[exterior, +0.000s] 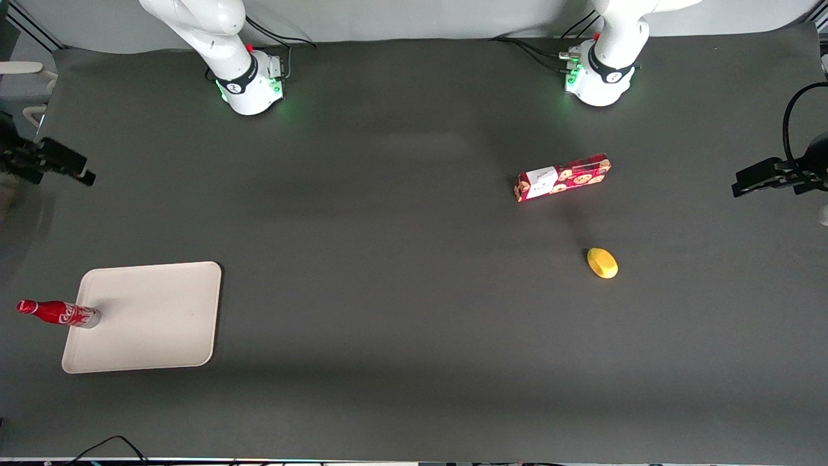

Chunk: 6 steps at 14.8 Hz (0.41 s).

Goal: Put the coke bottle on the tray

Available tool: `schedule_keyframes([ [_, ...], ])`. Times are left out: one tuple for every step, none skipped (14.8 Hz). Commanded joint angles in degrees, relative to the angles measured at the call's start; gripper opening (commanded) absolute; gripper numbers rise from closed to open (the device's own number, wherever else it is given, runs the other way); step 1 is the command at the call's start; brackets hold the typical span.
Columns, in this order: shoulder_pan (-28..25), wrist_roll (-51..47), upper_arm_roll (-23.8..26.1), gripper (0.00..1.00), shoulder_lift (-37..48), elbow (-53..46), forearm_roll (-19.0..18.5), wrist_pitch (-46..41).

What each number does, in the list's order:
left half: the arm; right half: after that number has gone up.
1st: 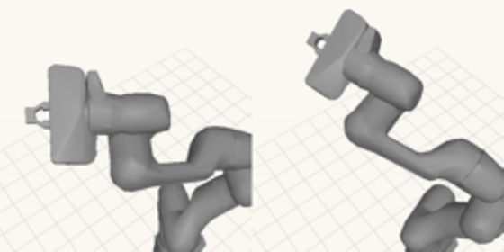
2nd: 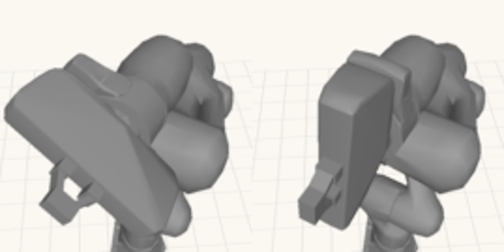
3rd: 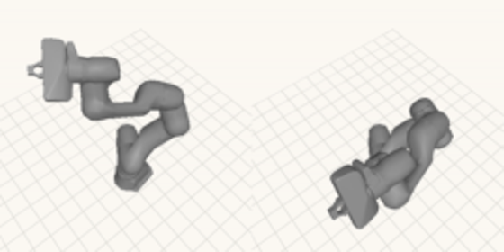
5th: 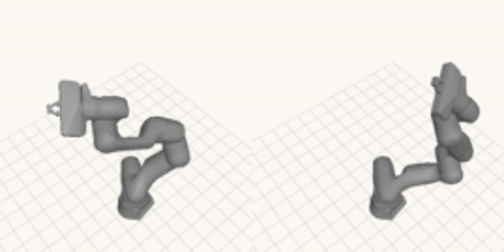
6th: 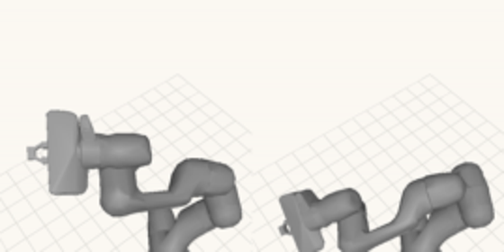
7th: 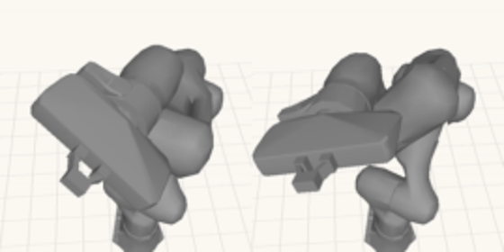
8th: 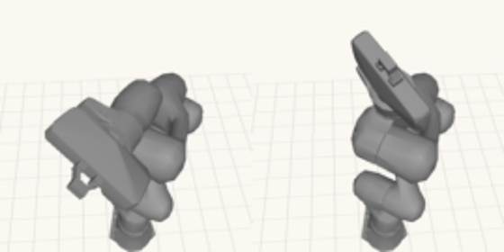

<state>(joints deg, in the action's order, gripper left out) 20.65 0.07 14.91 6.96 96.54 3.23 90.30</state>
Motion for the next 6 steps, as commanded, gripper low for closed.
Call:
schedule_keyframes([
  [-0.60, -4.19, 0.03, 1.00, 5.34, 6.47, 1.69, 0.84],
  [-1.65, -4.55, 0.03, 1.00, 5.17, 6.47, 1.60, 0.93],
  [-1.75, -4.56, 0.03, 1.00, 5.08, 6.47, 1.60, 1.19],
  [-1.75, -4.56, 0.03, 1.00, 4.99, 6.39, 1.60, 1.37],
  [-1.75, -4.56, 0.03, 1.00, 4.99, 6.38, 1.60, 1.63],
  [-1.75, -4.56, 0.03, 1.00, 4.99, 6.38, 1.60, 1.72],
])
